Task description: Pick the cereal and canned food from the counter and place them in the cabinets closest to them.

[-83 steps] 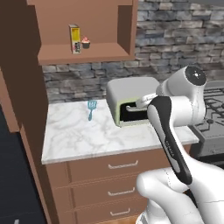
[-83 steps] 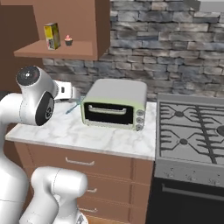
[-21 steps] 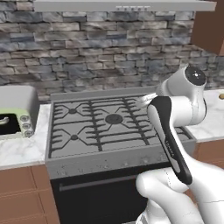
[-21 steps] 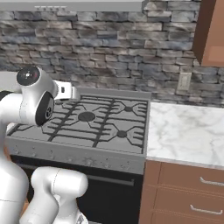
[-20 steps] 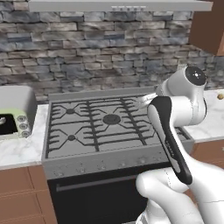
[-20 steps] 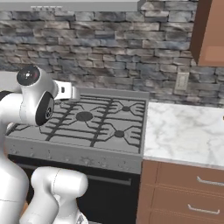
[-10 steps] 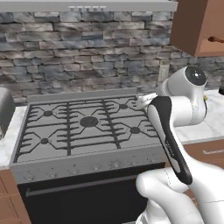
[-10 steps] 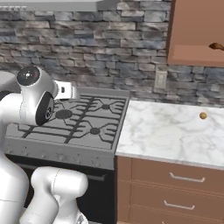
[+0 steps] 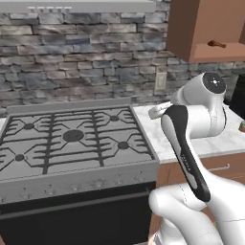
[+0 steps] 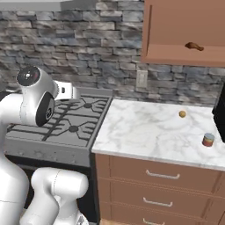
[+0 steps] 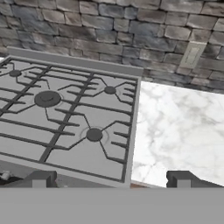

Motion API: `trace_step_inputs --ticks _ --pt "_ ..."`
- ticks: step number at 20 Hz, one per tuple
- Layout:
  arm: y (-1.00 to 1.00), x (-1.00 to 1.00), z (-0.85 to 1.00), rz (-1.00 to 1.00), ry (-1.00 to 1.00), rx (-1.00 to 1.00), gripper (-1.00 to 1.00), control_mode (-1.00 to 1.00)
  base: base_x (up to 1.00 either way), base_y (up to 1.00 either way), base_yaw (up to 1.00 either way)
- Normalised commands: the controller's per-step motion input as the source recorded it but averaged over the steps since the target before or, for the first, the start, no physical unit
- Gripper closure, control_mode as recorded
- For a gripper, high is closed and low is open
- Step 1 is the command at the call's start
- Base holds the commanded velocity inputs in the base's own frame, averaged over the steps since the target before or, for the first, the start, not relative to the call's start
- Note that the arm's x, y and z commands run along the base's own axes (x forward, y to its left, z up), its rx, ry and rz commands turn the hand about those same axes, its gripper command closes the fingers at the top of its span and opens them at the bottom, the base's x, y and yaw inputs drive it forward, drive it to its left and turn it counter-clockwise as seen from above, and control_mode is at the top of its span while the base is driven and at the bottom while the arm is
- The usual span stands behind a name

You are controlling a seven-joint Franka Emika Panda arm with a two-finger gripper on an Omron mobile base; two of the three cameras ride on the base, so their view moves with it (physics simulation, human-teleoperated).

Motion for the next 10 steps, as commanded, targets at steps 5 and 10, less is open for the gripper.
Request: trace_step_inputs --ticks 5,10 --pt "0.00 0.00 0.00 0.00 0.00 0.00 -1.00 1.00 0.00 -0.55 0.00" --pt "0.00 0.00 0.00 0.00 0.00 0.00 -1.00 1.00 0.00 -0.55 0.00"
